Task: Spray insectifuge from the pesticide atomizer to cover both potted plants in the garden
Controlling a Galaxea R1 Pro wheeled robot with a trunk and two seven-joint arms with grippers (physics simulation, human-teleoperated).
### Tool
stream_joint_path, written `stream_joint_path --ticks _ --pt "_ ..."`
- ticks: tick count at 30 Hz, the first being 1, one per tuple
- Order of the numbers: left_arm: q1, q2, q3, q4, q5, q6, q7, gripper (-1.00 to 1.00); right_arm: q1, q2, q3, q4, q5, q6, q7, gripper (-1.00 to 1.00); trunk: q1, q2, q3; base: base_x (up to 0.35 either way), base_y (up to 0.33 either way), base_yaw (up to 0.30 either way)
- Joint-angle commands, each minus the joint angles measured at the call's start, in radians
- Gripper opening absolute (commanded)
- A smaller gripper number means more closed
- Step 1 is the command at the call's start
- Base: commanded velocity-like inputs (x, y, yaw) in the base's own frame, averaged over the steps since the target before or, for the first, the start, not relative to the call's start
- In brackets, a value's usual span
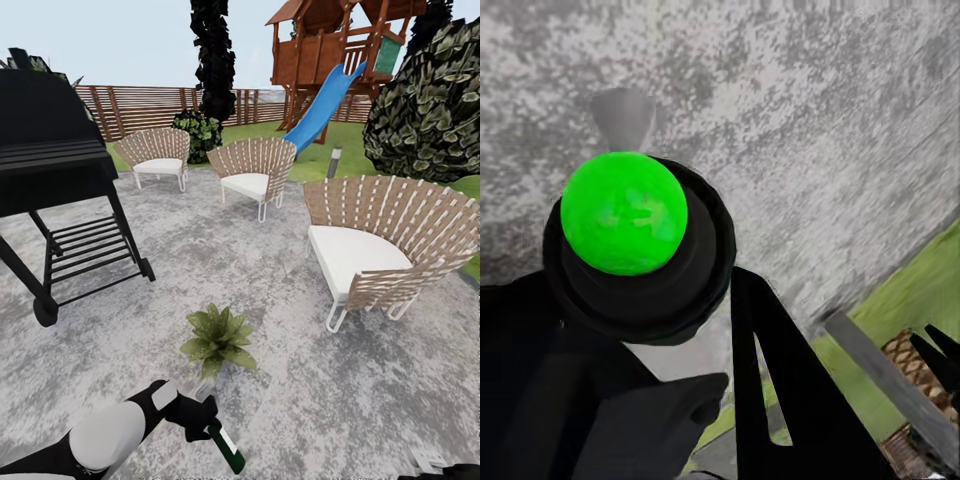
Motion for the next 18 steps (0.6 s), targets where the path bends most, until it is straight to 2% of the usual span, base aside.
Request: stream_joint_path --ticks 1,5,7,10,11,13,14,18 --pt "0.000 -0.001 0.004 -0.002 -0.017 0.001 -0.008 -1.00 -0.001 0.000 -0.004 -0.001 0.006 0.002 0.007 1.00 -0.001 0.000 -0.001 -0.177 0.026 0.000" --pt "0.000 -0.001 -0.006 -0.002 -0.035 -0.005 -0.008 -1.00 -0.001 -0.001 -0.004 -0.002 0.005 0.002 0.008 1.00 -0.001 0.000 -0.001 -0.041 0.006 0.000" --pt "0.000 0.000 -0.034 -0.002 -0.058 -0.009 -0.009 -1.00 -0.001 -0.001 -0.004 -0.003 0.004 0.003 0.008 1.00 -0.001 0.000 -0.001 -0.004 0.001 0.000" --pt "0.000 0.001 -0.102 -0.002 -0.082 -0.014 -0.011 -1.00 -0.001 -0.001 -0.004 -0.003 0.004 0.003 0.006 1.00 -0.001 0.000 -0.001 -0.001 0.000 0.000" --pt "0.000 0.001 -0.123 -0.002 -0.087 -0.054 -0.011 -1.00 -0.002 -0.002 -0.006 -0.003 0.003 0.003 0.005 1.00 -0.001 0.000 -0.001 0.000 0.000 0.000" --pt "0.000 0.001 -0.148 -0.002 -0.090 -0.075 -0.011 -1.00 -0.001 -0.003 -0.008 -0.004 0.003 0.002 0.004 1.00 -0.001 0.000 -0.001 0.000 0.000 0.000" --pt "0.000 0.000 -0.230 -0.002 -0.098 -0.079 -0.011 -1.00 -0.001 -0.003 -0.009 -0.004 0.002 0.002 0.003 1.00 -0.001 0.000 -0.001 0.000 0.000 0.000" --pt "0.000 -0.001 -0.366 -0.002 -0.105 -0.108 -0.011 -1.00 -0.001 -0.004 -0.010 -0.004 0.001 0.002 0.003 1.00 -0.001 0.000 -0.001 0.000 0.000 0.000"
